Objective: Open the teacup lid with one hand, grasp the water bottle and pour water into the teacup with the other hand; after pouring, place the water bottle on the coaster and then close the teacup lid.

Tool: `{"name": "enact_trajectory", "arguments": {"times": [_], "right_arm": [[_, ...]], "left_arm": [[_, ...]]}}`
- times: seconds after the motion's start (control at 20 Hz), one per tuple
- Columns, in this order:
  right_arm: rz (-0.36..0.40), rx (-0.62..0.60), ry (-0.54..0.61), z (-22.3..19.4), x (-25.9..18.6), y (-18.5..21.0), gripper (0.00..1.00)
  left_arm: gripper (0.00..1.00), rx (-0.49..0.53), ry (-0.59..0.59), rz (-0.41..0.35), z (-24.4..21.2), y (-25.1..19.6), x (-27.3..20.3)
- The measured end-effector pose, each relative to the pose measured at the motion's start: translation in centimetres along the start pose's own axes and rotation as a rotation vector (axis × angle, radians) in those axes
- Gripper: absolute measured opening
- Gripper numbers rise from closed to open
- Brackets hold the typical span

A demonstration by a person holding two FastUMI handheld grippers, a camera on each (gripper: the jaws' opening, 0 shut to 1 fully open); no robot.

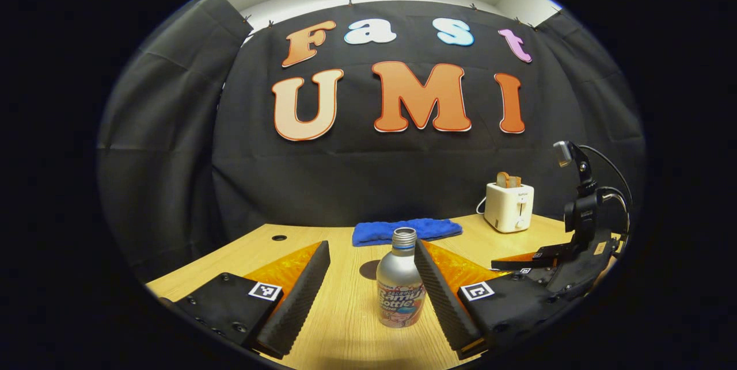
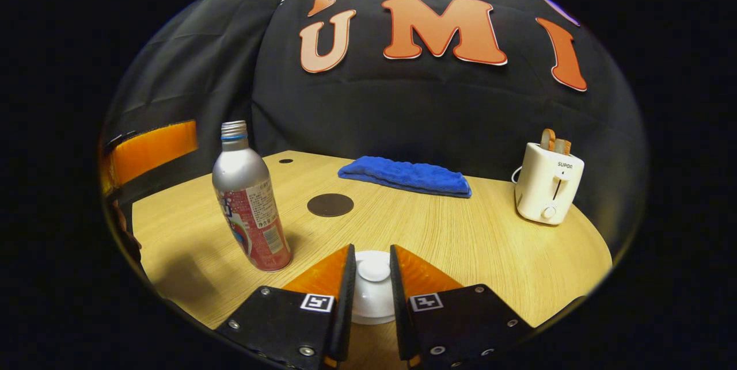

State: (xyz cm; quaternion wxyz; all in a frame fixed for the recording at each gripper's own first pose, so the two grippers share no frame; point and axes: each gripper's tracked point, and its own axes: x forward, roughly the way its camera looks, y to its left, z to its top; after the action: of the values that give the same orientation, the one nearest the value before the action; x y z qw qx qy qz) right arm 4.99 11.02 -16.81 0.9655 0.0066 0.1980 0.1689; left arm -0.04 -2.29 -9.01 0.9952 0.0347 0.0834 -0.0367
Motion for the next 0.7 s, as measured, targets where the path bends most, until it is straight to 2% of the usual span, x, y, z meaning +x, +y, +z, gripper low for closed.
{"name": "enact_trajectory", "arguments": {"times": [0.1, 0.15, 0.35, 0.45, 0.5, 0.55, 0.7], "right_arm": [[0.002, 0.009, 0.005, 0.0, 0.0, -0.1, 0.26], [0.004, 0.033, 0.01, 0.1, 0.1, -0.2, 0.24], [0.004, 0.052, -0.013, 1.1, -0.1, -0.6, 0.23], [-0.005, 0.057, -0.033, 1.9, -0.5, -1.0, 0.23], [-0.01, 0.069, -0.037, 2.2, -0.8, -1.3, 0.23], [-0.012, 0.084, -0.048, 2.7, -1.2, -1.5, 0.23], [-0.041, 0.092, -0.087, 4.0, -2.1, -2.9, 0.23]], "left_arm": [[0.94, -0.002, 0.01, -0.02, -0.6, -0.5, 0.5], [0.97, 0.002, 0.022, -0.048, -1.4, -1.2, 0.7], [0.97, 0.018, 0.05, -0.114, -3.0, -3.2, 0.7], [0.97, 0.023, 0.097, -0.12, -4.5, -3.7, 1.1], [0.94, 0.023, 0.112, -0.119, -5.1, -3.8, 1.3], [0.97, 0.02, 0.132, -0.111, -5.7, -3.8, 1.7], [0.97, -0.01, 0.164, -0.11, -6.8, -4.0, 2.7]]}}
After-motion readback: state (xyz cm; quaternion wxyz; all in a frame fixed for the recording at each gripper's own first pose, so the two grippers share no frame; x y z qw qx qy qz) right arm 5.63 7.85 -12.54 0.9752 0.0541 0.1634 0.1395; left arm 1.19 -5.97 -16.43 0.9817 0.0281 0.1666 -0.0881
